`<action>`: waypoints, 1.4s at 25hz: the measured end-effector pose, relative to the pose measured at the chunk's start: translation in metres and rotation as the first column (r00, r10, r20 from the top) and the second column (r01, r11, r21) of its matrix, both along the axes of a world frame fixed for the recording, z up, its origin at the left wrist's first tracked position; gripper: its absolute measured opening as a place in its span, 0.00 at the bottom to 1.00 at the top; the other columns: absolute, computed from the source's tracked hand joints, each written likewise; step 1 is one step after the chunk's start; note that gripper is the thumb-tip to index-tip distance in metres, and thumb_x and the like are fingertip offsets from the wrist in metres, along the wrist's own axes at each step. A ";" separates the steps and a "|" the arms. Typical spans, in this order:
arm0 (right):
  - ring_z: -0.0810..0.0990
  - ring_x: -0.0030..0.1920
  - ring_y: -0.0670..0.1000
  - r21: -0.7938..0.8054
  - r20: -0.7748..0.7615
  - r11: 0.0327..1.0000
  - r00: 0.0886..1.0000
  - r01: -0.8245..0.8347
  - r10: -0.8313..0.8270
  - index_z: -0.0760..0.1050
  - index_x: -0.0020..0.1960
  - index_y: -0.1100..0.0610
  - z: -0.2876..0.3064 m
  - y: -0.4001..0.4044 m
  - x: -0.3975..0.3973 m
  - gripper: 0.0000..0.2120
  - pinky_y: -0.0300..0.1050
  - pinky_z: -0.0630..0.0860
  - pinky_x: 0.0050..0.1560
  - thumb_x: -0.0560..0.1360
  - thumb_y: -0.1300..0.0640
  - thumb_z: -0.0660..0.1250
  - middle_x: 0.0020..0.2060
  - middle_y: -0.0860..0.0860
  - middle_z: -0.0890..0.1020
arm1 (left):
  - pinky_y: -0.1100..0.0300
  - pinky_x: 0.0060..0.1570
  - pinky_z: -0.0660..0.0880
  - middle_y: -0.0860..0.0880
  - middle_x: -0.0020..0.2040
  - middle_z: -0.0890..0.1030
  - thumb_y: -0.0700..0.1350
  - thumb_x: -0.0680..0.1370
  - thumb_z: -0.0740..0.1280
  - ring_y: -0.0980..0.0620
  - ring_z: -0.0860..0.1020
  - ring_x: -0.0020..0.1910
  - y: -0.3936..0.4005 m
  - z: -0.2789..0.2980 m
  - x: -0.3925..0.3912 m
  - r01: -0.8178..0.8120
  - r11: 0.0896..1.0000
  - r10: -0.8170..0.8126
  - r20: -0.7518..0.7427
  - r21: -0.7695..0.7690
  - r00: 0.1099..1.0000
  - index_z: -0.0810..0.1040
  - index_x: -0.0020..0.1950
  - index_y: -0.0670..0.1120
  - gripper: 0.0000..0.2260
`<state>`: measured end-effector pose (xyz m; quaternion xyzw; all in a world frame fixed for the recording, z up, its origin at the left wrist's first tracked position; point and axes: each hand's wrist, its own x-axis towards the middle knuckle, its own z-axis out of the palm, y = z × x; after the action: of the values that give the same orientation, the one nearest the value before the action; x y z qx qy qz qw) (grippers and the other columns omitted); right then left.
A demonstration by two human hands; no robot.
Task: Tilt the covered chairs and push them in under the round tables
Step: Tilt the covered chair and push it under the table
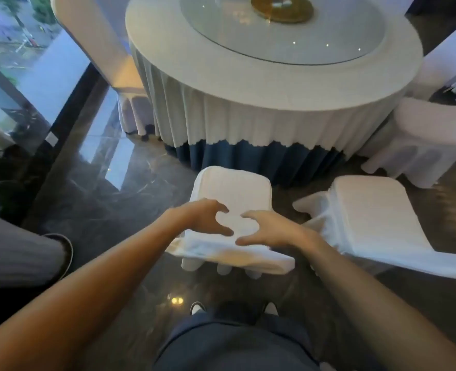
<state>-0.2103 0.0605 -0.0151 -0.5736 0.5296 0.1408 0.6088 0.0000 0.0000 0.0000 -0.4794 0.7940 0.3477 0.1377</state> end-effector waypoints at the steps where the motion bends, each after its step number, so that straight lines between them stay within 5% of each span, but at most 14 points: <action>1: 0.74 0.58 0.54 0.110 0.025 0.994 0.999 -0.028 0.025 0.62 0.71 0.40 -0.009 0.004 0.004 0.44 0.56 0.78 0.52 0.61 0.26 0.70 0.64 0.45 0.71 | 0.48 0.70 0.66 0.53 0.72 0.71 0.68 0.69 0.70 0.48 0.70 0.70 0.005 -0.006 0.003 0.032 0.998 -0.034 0.034 0.056 0.999 0.65 0.76 0.56 0.38; 2: 0.74 0.59 0.53 0.057 0.021 0.998 0.999 -0.029 0.027 0.64 0.71 0.41 -0.013 0.007 0.009 0.42 0.54 0.78 0.53 0.63 0.27 0.70 0.64 0.44 0.72 | 0.47 0.72 0.63 0.54 0.74 0.68 0.68 0.68 0.71 0.48 0.67 0.72 0.008 -0.012 0.005 0.082 0.991 -0.088 0.049 0.107 0.995 0.62 0.77 0.57 0.41; 5: 0.76 0.59 0.52 -0.456 -0.137 0.883 0.989 -0.113 0.056 0.73 0.63 0.46 -0.040 0.042 0.013 0.23 0.50 0.74 0.56 0.70 0.43 0.68 0.60 0.47 0.78 | 0.49 0.73 0.62 0.55 0.76 0.65 0.66 0.66 0.74 0.50 0.65 0.74 0.022 -0.038 0.016 0.101 0.956 -0.103 -0.007 0.275 0.995 0.60 0.77 0.58 0.43; 8: 0.76 0.55 0.54 -0.626 -0.270 0.760 0.963 -0.175 -0.001 0.71 0.61 0.48 -0.055 0.058 0.024 0.20 0.52 0.75 0.53 0.70 0.56 0.68 0.57 0.49 0.79 | 0.51 0.71 0.65 0.56 0.74 0.68 0.62 0.66 0.75 0.52 0.68 0.71 0.025 -0.053 0.031 0.210 0.934 -0.232 0.044 0.290 0.972 0.60 0.77 0.59 0.43; 14: 0.80 0.51 0.52 -0.707 -0.271 0.707 0.923 0.001 -0.272 0.76 0.58 0.48 -0.074 0.064 0.038 0.18 0.49 0.77 0.50 0.68 0.57 0.69 0.51 0.47 0.83 | 0.53 0.53 0.72 0.57 0.60 0.81 0.51 0.73 0.65 0.51 0.78 0.59 0.032 -0.075 0.051 0.309 0.940 -0.300 0.080 -0.145 0.951 0.71 0.68 0.63 0.22; 19: 0.81 0.47 0.51 -0.741 -0.240 0.669 0.908 0.058 -0.344 0.78 0.52 0.47 -0.071 0.025 0.045 0.10 0.47 0.76 0.46 0.70 0.55 0.68 0.46 0.46 0.84 | 0.57 0.51 0.72 0.57 0.59 0.81 0.49 0.74 0.67 0.51 0.79 0.55 -0.006 -0.078 0.051 0.224 0.958 -0.219 0.049 -0.177 0.974 0.70 0.69 0.64 0.24; 24: 0.80 0.44 0.49 -0.739 -0.204 0.663 0.896 0.123 -0.394 0.76 0.49 0.46 -0.063 -0.050 0.037 0.06 0.43 0.76 0.44 0.74 0.55 0.68 0.45 0.45 0.82 | 0.59 0.40 0.69 0.52 0.48 0.83 0.42 0.74 0.64 0.52 0.76 0.40 -0.078 -0.061 0.033 0.123 0.977 -0.116 0.050 -0.175 0.992 0.78 0.61 0.62 0.20; 29: 0.80 0.41 0.50 -0.750 -0.268 0.660 0.887 0.052 -0.375 0.77 0.49 0.47 -0.060 -0.144 -0.002 0.06 0.48 0.77 0.41 0.73 0.56 0.68 0.41 0.46 0.82 | 0.56 0.36 0.67 0.54 0.39 0.78 0.41 0.73 0.63 0.50 0.75 0.37 -0.161 -0.057 -0.006 0.071 0.968 -0.059 0.055 -0.241 0.997 0.80 0.54 0.62 0.17; 35: 0.80 0.43 0.52 -0.736 -0.316 0.677 0.888 -0.006 -0.335 0.77 0.50 0.48 -0.061 -0.247 -0.046 0.07 0.48 0.77 0.43 0.73 0.55 0.69 0.42 0.48 0.82 | 0.58 0.37 0.70 0.53 0.42 0.82 0.41 0.74 0.64 0.51 0.77 0.37 -0.248 -0.068 -0.051 -0.117 0.968 0.117 -0.014 -0.221 0.993 0.81 0.57 0.62 0.18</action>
<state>-0.2566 -0.1863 -0.0764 -0.6684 0.7120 -0.0130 0.2146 -0.0513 -0.2485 -0.0682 -0.5376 0.7982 0.2646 0.0624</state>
